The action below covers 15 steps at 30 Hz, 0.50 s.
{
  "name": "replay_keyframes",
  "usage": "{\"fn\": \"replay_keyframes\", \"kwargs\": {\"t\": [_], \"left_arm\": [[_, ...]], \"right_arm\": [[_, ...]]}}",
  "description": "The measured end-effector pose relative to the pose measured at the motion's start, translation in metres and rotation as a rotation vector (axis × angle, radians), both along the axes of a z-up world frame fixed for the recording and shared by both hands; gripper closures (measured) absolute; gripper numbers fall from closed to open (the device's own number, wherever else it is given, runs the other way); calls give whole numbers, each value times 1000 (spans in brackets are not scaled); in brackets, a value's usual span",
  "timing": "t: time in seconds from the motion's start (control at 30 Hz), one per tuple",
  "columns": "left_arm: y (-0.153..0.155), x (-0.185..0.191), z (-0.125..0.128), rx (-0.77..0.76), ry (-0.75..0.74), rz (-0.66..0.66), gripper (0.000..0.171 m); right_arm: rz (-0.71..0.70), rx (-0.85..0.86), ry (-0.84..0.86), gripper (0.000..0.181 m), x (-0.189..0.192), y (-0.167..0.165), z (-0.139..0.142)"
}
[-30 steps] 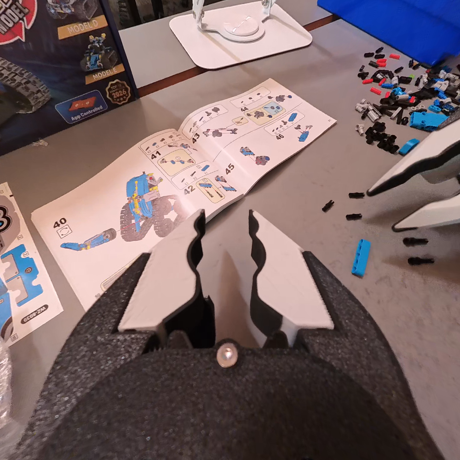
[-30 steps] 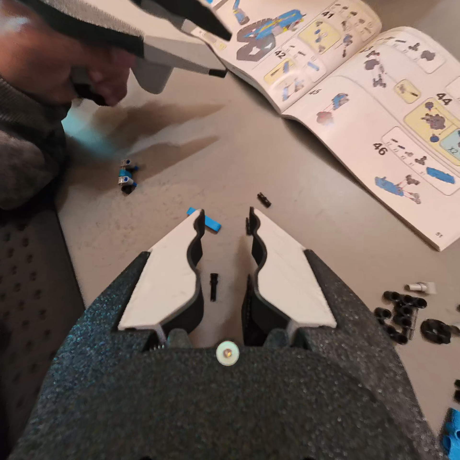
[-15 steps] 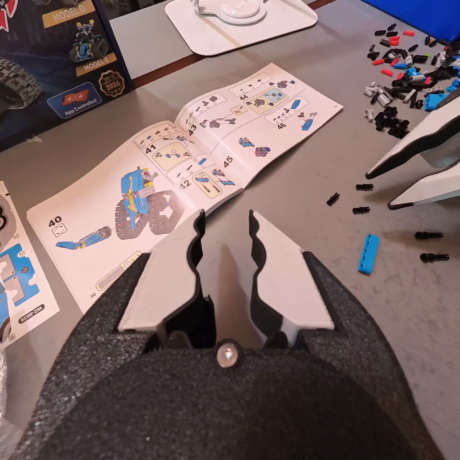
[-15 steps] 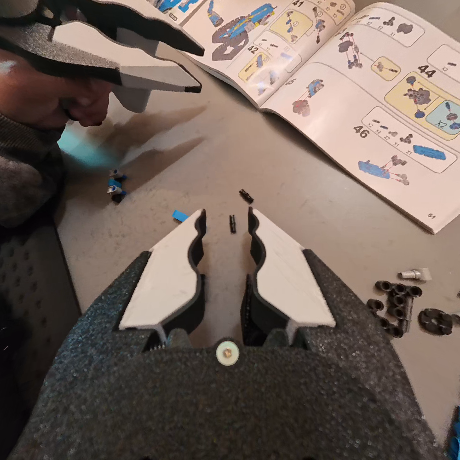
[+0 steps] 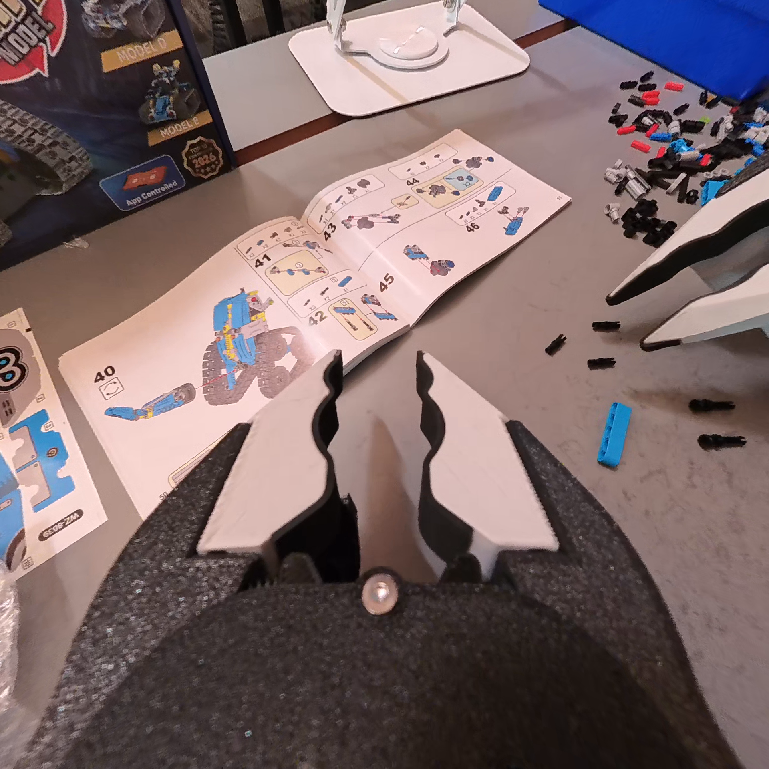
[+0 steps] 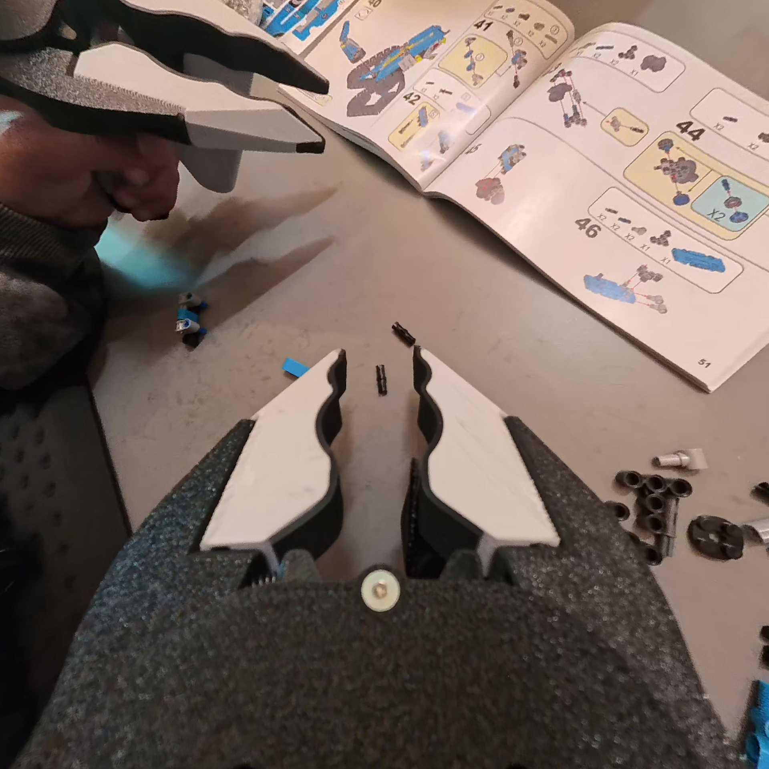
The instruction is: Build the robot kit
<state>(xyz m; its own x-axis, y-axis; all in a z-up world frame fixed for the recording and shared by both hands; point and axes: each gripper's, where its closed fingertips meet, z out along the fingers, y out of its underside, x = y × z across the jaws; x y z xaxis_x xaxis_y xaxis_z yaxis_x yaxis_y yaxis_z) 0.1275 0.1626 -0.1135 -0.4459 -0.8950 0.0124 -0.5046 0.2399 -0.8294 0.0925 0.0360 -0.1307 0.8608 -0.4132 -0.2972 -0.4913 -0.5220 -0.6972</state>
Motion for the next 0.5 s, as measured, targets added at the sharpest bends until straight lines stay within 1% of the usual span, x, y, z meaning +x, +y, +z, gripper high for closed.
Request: {"fn": "replay_keyframes", "kwargs": {"t": [0.13, 0.27, 0.37, 0.5], "left_arm": [[1, 2, -2, -18, -5, 8, 137], [1, 4, -4, -49, 3, 9, 137], [3, 6, -4, -22, -16, 14, 137], [4, 7, 4, -13, -50, 14, 137]], "right_arm": [[6, -19, -20, 152, 1, -1, -4], [-7, -20, -41, 155, 10, 0, -6], [-2, 22, -21, 155, 9, 4, 1], [-16, 24, -73, 155, 13, 2, 9]]}}
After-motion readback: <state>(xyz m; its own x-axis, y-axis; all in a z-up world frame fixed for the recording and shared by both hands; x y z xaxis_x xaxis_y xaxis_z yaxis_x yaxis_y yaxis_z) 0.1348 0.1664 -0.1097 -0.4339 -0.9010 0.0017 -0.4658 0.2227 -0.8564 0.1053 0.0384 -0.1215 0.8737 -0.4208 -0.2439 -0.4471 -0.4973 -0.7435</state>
